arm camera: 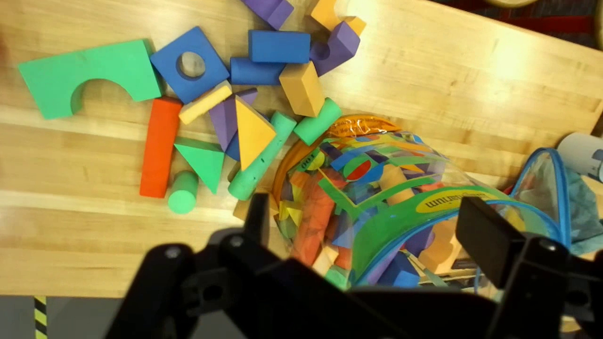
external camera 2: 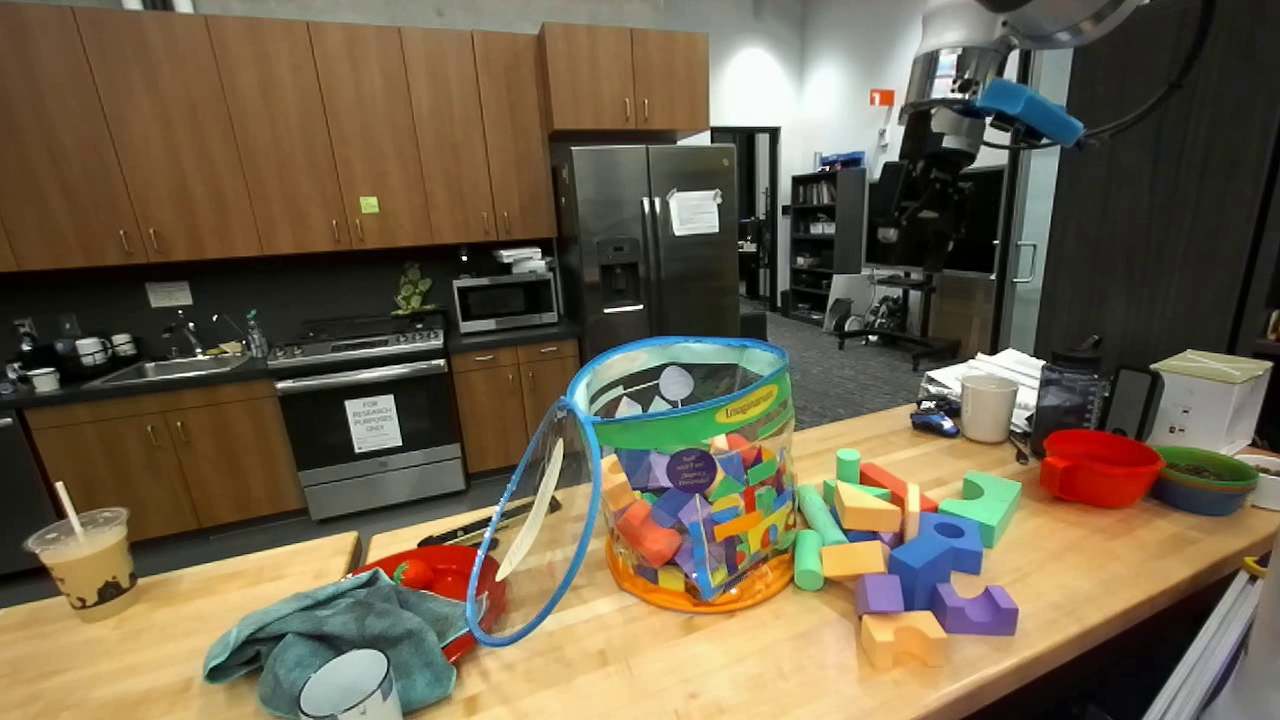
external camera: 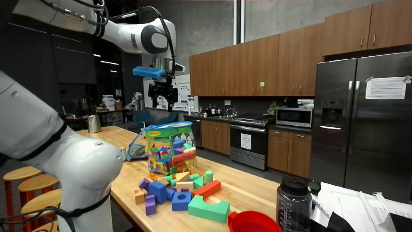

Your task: Remove one yellow block from the clear bag and put it on the table.

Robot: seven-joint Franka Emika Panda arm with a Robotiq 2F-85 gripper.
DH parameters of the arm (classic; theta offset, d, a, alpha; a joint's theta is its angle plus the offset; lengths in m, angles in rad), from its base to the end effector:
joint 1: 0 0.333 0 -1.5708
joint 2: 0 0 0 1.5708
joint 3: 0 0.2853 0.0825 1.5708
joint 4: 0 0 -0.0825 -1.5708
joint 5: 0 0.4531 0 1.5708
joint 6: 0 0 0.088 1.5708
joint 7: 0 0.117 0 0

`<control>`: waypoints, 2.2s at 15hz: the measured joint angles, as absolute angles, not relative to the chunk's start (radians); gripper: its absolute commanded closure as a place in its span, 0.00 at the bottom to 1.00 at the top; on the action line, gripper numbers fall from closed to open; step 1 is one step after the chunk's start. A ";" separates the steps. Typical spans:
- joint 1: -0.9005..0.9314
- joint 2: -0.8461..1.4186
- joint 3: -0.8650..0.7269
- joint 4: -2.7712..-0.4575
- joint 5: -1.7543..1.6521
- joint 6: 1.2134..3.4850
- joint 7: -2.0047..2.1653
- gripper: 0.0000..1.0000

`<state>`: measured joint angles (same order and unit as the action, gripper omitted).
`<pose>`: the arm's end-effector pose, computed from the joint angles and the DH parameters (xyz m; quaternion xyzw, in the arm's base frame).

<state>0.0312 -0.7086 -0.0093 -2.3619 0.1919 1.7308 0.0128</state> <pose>0.4317 0.0285 0.5403 -0.9944 0.0061 -0.0367 0.0988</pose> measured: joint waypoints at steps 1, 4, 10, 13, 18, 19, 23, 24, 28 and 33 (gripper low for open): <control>0.046 -0.694 0.001 -2.348 0.194 1.732 -0.004 0.00; 0.106 -0.642 0.034 -2.326 0.227 1.752 -0.053 0.00; 0.205 -0.525 0.098 -2.305 0.267 1.859 -0.165 0.00; 0.222 -0.484 0.109 -2.299 0.260 1.897 -0.240 0.00; 0.236 -0.431 0.129 -2.327 0.169 2.050 -0.396 0.00; 0.245 -0.422 0.132 -2.339 0.160 2.092 -0.419 0.00; 0.287 -0.393 0.135 -2.375 0.160 2.183 -0.487 0.00; 0.297 -0.387 0.134 -2.375 0.162 2.169 -0.496 0.00; 0.307 -0.381 0.131 -2.361 0.163 2.095 -0.514 0.00; 0.305 -0.380 0.125 -2.347 0.156 2.034 -0.518 0.00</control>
<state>0.3053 -0.3803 0.1250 -2.3473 0.1560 2.0338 -0.5182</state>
